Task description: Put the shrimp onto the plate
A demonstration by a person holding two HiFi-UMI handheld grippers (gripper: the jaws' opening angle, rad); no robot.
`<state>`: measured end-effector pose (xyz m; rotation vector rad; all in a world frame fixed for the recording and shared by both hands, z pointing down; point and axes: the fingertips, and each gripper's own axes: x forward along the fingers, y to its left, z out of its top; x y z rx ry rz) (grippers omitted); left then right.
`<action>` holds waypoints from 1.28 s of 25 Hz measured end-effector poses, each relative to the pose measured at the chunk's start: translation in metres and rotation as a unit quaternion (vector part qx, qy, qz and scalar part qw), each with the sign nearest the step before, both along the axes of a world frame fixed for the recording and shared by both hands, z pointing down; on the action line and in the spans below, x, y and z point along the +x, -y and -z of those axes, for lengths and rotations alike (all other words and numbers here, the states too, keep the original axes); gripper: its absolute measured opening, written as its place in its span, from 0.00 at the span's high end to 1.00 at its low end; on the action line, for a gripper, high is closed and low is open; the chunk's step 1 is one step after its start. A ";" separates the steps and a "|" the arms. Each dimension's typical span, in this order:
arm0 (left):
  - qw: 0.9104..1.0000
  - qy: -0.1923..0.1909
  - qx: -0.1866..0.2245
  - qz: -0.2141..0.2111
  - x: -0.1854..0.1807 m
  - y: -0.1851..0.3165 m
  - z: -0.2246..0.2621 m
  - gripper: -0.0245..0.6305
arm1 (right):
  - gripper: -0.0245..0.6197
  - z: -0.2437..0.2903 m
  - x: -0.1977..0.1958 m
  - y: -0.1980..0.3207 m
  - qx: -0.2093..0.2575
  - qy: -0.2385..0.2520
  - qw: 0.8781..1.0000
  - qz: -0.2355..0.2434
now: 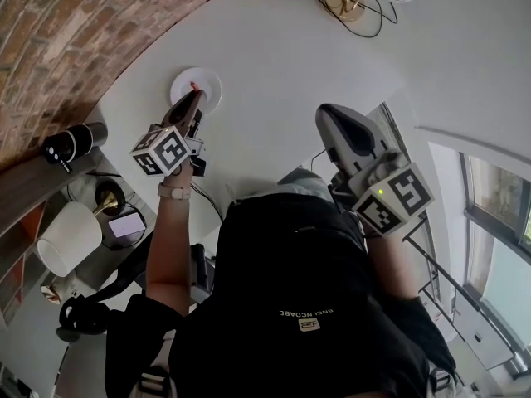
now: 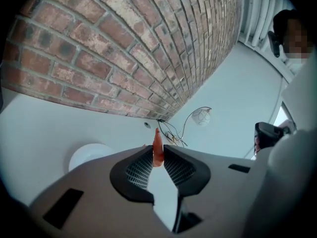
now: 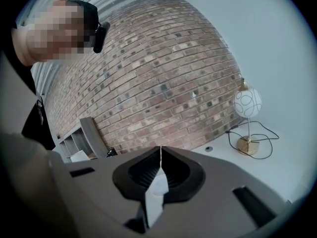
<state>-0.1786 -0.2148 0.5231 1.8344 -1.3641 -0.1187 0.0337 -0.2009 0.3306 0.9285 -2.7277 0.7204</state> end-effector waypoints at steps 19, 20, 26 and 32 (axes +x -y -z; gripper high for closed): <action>0.993 0.027 -0.116 -0.019 0.001 0.015 -0.114 0.86 | 0.95 -0.015 0.013 0.005 -0.022 -0.019 0.998 -0.050; 0.992 0.029 -0.122 -0.019 0.001 0.014 -0.117 0.86 | 0.95 -0.016 0.014 0.005 -0.023 -0.019 0.998 -0.053; 0.990 0.035 -0.138 -0.023 0.002 0.016 -0.128 0.86 | 0.95 -0.018 0.017 0.004 -0.026 -0.019 0.998 -0.062; 0.989 0.024 -0.144 -0.025 0.008 0.020 -0.133 0.86 | 0.95 -0.017 0.019 0.005 -0.026 -0.021 0.997 -0.070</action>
